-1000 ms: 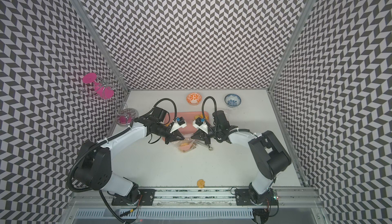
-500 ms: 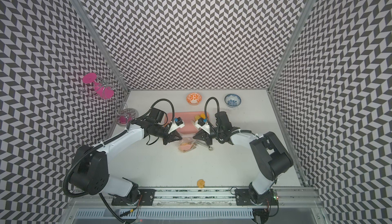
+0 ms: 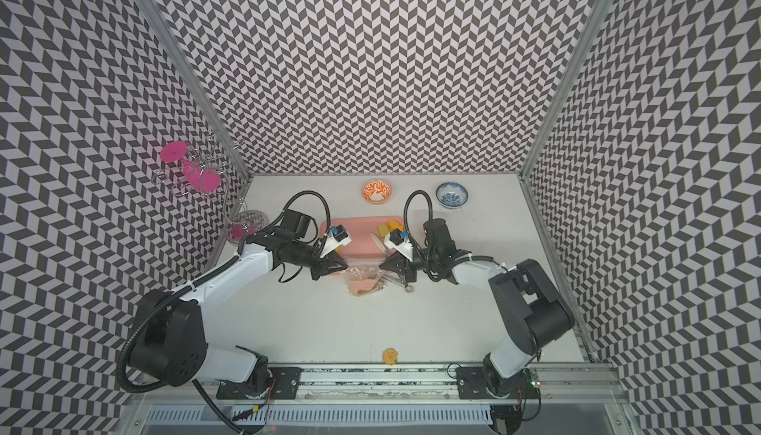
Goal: Put the cookies into a resealable bag to prevent moisture
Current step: Close the ziploc bag at the center of the board.
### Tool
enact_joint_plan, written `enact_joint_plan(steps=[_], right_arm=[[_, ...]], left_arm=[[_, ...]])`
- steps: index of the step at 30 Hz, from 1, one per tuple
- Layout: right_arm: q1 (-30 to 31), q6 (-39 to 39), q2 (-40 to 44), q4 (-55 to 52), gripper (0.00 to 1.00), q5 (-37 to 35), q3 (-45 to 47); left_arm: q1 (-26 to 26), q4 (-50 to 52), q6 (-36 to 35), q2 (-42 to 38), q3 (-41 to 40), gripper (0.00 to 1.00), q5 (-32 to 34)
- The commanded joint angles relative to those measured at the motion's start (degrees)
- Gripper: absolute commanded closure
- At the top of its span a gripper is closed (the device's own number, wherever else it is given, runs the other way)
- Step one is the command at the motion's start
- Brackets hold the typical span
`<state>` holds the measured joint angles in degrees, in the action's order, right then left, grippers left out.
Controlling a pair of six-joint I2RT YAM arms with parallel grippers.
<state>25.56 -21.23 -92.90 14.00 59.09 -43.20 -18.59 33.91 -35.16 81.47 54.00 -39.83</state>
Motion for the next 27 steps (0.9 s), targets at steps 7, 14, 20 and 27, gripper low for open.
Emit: enact_joint_plan(steps=[7, 14, 20, 27], right_arm=[[0.8, -0.1, 2.7, 2.9, 0.81, -3.8, -1.3], [8.1, -9.0, 1.7, -4.7, 0.46, -16.0, -7.7], [10.2, -12.0, -4.4, -10.7, 0.53, -16.9, -14.8], [10.8, -12.6, -6.7, -13.8, 0.82, -17.1, -17.8]], left_arm=[[0.6, 1.0, -1.0, -1.0, 1.0, 1.00, -3.2], [-0.2, 3.4, -1.8, -0.2, 3.3, 1.00, -5.1], [-0.2, 3.7, -2.1, -0.3, 3.4, 1.00, -6.0], [-0.1, 3.3, -2.1, -0.6, 3.0, 1.00, -6.6]])
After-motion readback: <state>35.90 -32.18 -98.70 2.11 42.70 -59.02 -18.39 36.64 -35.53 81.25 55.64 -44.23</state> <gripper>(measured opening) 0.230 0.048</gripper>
